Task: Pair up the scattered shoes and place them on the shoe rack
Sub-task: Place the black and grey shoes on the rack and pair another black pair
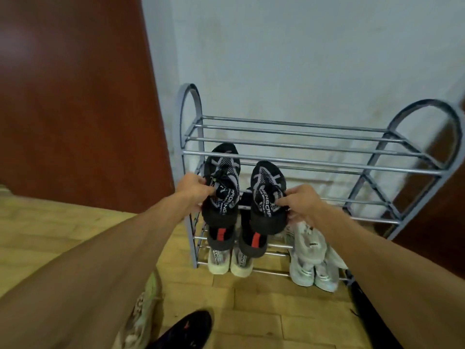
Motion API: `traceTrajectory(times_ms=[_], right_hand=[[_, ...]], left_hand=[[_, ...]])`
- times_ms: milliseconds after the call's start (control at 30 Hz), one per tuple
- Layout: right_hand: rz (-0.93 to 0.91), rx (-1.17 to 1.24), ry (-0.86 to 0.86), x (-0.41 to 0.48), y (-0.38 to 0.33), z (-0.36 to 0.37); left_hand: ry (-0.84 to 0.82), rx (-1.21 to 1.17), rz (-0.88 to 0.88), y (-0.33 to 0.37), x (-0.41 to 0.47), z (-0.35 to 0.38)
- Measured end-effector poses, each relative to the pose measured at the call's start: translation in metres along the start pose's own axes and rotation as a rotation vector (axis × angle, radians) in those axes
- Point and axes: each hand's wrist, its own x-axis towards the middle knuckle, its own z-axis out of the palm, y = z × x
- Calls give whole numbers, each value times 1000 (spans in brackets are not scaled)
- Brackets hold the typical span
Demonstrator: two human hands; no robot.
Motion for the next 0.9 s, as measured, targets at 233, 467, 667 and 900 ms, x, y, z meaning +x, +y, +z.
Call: traceTrajectory(times_ms=[233, 467, 667, 900], right_hand=[[-61, -4, 4, 65, -14, 38], [-94, -132, -3, 86, -12, 40], [-93, -183, -23, 74, -4, 43], [-175, -343, 96, 20, 1, 30]], left_hand=[[21, 208, 41, -11, 77, 12], [56, 403, 56, -18, 100, 23], [8, 465, 54, -17, 87, 23], [102, 341, 128, -13, 16, 16]])
